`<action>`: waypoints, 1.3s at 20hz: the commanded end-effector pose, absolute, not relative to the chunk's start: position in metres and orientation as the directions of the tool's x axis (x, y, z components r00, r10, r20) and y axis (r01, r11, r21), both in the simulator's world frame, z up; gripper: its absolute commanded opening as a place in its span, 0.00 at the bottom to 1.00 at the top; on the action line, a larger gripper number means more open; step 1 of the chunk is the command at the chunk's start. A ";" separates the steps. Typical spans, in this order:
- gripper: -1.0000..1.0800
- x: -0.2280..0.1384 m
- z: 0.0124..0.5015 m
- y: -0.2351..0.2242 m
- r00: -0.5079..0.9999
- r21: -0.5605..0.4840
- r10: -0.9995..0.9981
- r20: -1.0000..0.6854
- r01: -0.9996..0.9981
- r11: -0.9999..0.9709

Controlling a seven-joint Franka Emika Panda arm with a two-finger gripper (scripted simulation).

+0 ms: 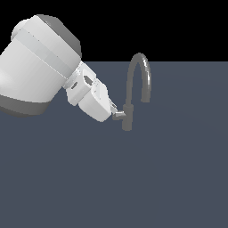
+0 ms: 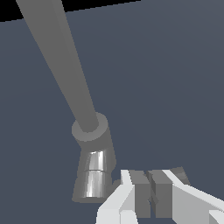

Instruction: Turn on the faucet by rotating a designated handle.

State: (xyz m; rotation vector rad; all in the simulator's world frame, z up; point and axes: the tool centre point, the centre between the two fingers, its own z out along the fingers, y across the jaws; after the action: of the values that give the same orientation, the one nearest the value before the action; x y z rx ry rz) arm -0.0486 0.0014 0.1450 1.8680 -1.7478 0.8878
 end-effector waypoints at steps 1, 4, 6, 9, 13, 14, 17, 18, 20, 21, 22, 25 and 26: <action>0.00 -0.060 0.129 -0.005 0.004 -0.098 -0.708 0.707 -0.990 -0.103; 0.00 -0.068 0.115 -0.007 0.004 -0.093 -0.707 0.707 -0.991 -0.098; 0.00 -0.074 0.106 -0.009 0.003 -0.091 -0.707 0.707 -0.991 -0.095; 0.00 -0.066 0.113 0.001 0.005 -0.110 -0.710 0.704 -0.987 -0.116; 0.00 -0.065 0.095 -0.002 0.004 -0.104 -0.709 0.705 -0.989 -0.109; 0.00 -0.065 0.090 -0.003 0.004 -0.102 -0.709 0.705 -0.989 -0.107; 0.00 -0.064 0.075 -0.005 0.004 -0.097 -0.708 0.706 -0.990 -0.102; 0.00 -0.064 0.071 -0.006 0.003 -0.095 -0.708 0.706 -0.990 -0.100; 0.00 -0.063 0.061 -0.007 0.003 -0.092 -0.708 0.707 -0.991 -0.097; 0.00 -0.063 0.056 -0.008 0.003 -0.091 -0.707 0.707 -0.991 -0.095; 0.00 -0.063 0.052 -0.009 0.003 -0.089 -0.707 0.707 -0.992 -0.093; 0.00 -0.048 0.074 0.005 -0.010 -0.134 -0.711 0.703 -0.984 -0.119; 0.00 -0.046 0.071 0.004 -0.009 -0.131 -0.711 0.703 -0.984 -0.117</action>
State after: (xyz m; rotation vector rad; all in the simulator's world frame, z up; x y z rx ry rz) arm -0.0465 0.0061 0.0727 1.8750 -1.7573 0.9088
